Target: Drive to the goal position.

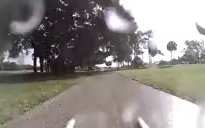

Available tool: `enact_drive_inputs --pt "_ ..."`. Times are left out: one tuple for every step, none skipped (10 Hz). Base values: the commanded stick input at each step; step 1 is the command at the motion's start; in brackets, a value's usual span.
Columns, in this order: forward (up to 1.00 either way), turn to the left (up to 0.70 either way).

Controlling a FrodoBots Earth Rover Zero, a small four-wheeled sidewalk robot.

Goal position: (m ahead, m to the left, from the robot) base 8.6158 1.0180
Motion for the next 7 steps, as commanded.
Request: enact_drive_inputs --pt "0.85 0.0" --pt "0.85 0.0" --pt "0.85 0.0" --pt "0.85 0.0" --pt "0.85 0.0" --pt "0.85 0.0" --pt "0.85 0.0"
